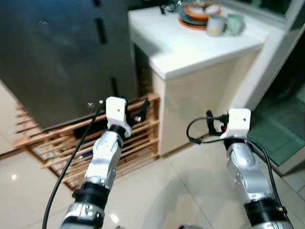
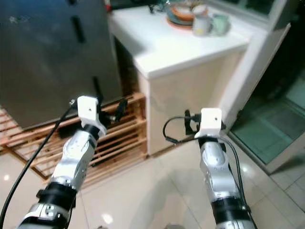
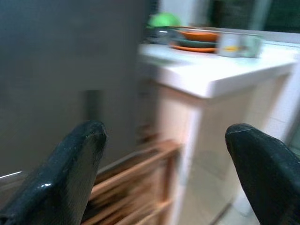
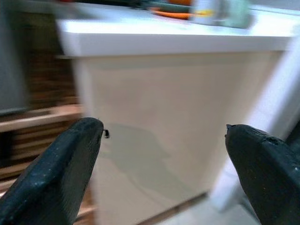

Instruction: Restocking fridge

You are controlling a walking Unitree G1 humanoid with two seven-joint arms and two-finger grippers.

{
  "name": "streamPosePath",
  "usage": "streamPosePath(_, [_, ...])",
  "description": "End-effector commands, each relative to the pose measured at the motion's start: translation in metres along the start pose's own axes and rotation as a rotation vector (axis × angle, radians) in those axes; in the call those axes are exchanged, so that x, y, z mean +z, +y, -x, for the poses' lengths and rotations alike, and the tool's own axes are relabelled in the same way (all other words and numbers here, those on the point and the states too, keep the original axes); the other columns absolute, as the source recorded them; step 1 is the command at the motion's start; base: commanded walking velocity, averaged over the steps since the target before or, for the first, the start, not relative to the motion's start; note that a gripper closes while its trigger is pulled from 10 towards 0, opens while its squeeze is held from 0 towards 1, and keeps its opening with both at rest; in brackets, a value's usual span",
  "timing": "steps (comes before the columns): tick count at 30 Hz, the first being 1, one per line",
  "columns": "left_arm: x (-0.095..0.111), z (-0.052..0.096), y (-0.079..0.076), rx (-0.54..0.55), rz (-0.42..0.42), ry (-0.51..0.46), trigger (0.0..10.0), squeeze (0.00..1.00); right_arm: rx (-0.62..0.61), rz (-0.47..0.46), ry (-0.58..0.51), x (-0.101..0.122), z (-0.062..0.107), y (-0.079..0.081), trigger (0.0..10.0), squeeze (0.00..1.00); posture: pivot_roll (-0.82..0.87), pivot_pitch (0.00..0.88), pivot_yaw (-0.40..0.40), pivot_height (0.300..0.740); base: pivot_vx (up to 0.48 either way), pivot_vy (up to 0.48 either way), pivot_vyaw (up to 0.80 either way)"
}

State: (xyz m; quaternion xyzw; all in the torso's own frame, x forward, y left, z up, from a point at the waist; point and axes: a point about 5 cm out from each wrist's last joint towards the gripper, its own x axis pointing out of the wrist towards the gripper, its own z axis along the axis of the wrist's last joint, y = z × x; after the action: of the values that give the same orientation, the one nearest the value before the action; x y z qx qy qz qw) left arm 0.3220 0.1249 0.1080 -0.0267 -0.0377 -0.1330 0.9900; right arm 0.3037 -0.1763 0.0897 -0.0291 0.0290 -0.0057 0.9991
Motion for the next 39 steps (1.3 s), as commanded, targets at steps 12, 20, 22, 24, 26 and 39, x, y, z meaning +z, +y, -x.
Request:
streamPosePath(12, [0.011,-0.003,0.006,0.035,-0.011,0.010,10.0,0.00,0.038,-0.017,-0.015,0.001,-0.007,0.011,10.0,0.00,-0.07,0.000,0.024,0.740,0.000,0.470,0.53])
streamPosePath(20, [0.012,-0.003,0.009,0.048,-0.040,0.029,10.0,0.00,0.026,-0.004,-0.029,-0.002,-0.001,0.006,10.0,0.00,-0.09,0.000,0.027,0.740,0.000,0.472,0.00])
streamPosePath(22, [0.013,-0.003,0.010,0.049,-0.034,0.021,10.0,0.00,0.024,-0.001,-0.030,-0.003,-0.001,0.005,10.0,0.00,-0.09,0.000,0.026,0.740,0.000,0.472,0.00])
streamPosePath(24, [0.016,-0.004,0.010,0.048,-0.013,-0.002,10.0,0.00,0.022,0.002,-0.029,-0.003,-0.001,0.005,10.0,0.00,-0.09,0.000,0.025,0.740,0.000,0.472,0.00])
streamPosePath(26, [0.019,-0.004,0.010,0.046,0.023,-0.018,10.0,0.00,0.023,0.004,-0.030,-0.003,-0.001,0.004,10.0,0.00,-0.08,0.000,0.023,0.740,0.000,0.469,0.00])
streamPosePath(39, [0.024,-0.004,0.006,0.021,0.013,-0.037,10.0,0.00,0.037,0.022,-0.077,0.005,-0.001,0.006,10.0,0.00,-0.09,0.000,0.018,0.740,0.000,0.479,-0.54])
